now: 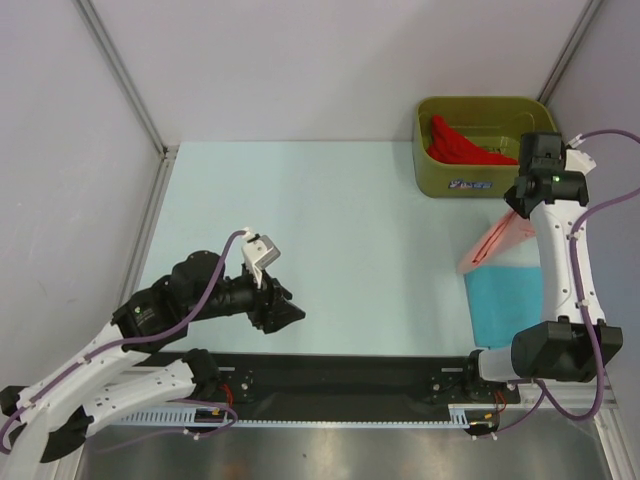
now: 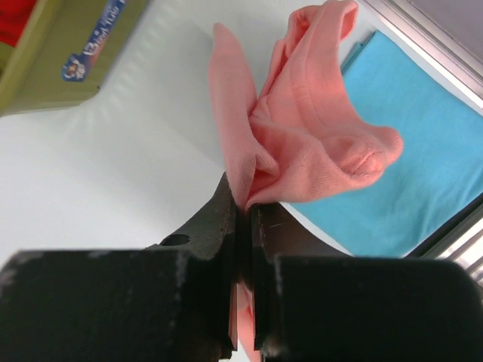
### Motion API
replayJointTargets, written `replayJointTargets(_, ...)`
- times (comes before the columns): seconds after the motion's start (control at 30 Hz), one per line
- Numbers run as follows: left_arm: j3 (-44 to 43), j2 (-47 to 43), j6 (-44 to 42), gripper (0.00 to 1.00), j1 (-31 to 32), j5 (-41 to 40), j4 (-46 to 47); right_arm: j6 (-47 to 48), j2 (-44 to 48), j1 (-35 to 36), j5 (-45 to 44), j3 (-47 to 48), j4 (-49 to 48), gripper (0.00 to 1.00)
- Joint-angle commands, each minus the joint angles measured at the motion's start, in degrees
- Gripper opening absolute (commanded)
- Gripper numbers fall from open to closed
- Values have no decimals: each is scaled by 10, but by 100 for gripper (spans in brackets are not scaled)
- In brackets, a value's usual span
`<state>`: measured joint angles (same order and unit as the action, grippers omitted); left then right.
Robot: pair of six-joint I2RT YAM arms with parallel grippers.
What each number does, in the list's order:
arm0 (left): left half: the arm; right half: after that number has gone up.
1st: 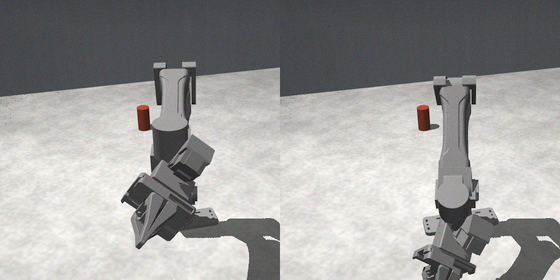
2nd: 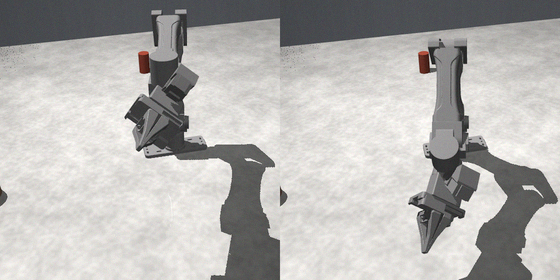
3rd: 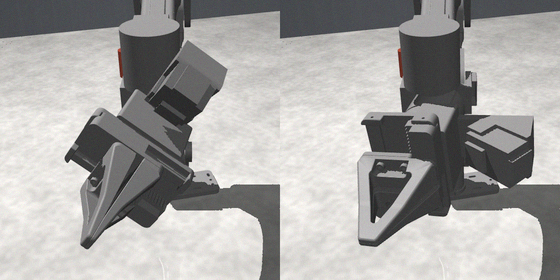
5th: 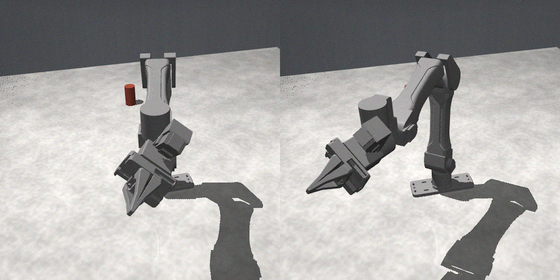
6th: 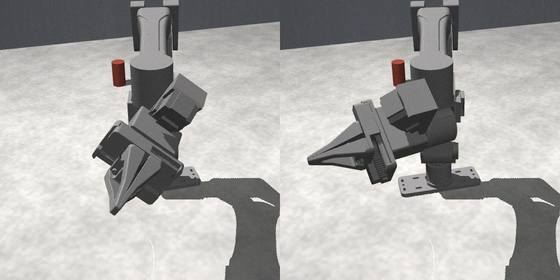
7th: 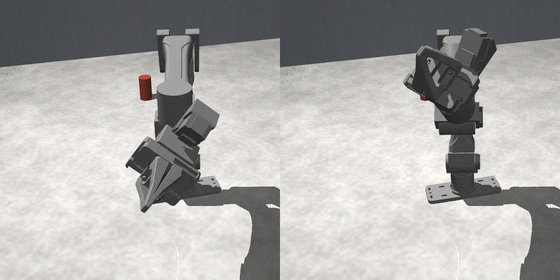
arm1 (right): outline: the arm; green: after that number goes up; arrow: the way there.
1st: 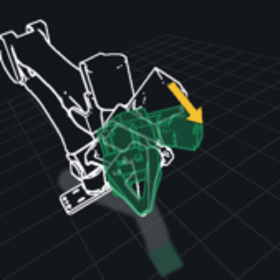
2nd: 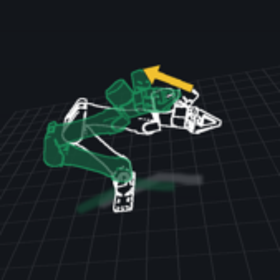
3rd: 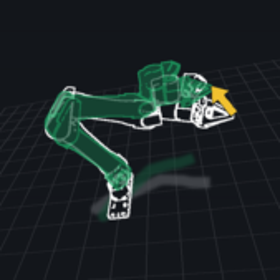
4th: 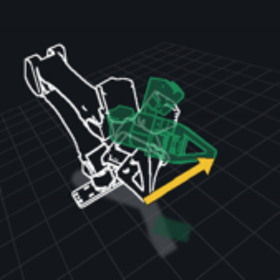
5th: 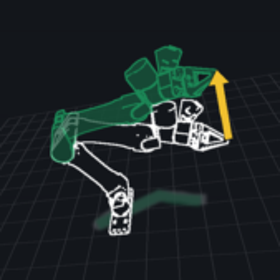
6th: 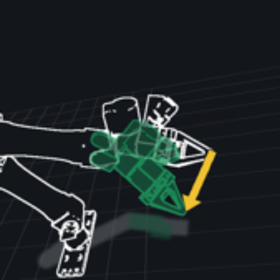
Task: Fold and stack the t-shirts
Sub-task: Neatly place the folded tshirt to the corner
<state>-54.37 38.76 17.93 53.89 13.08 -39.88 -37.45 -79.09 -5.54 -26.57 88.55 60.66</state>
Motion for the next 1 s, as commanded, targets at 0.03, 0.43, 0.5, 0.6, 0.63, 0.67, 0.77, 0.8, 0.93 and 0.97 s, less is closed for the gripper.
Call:
replayJointTargets(0.03,-3,7,-11,62,0,19,24,5,9,-11,2,46,-14,0)
replayJointTargets(0.43,0,11,-18,62,-3,22,23,5,17,-43,19,12,-38,0)
replayJointTargets(0.5,1,13,-18,62,-4,23,24,5,23,-53,22,-3,-41,0)
replayJointTargets(0.6,1,13,-20,62,-5,26,25,6,35,-63,31,-29,-50,0)
replayJointTargets(0.63,1,16,-21,62,-6,27,25,7,39,-69,31,-35,-51,0)
replayJointTargets(0.67,1,16,-22,63,-6,27,25,7,42,-73,31,-45,-53,0)
replayJointTargets(0.77,1,17,-24,62,-7,29,23,11,51,-90,39,-58,-52,0)
replayJointTargets(0.8,2,17,-24,62,-8,29,23,14,53,-94,40,-60,-51,0)
replayJointTargets(0.93,8,15,-23,63,-10,34,24,20,76,-115,42,-78,-41,0)
replayJointTargets(0.97,8,15,-23,62,-10,35,24,23,82,-125,42,-84,-40,0)
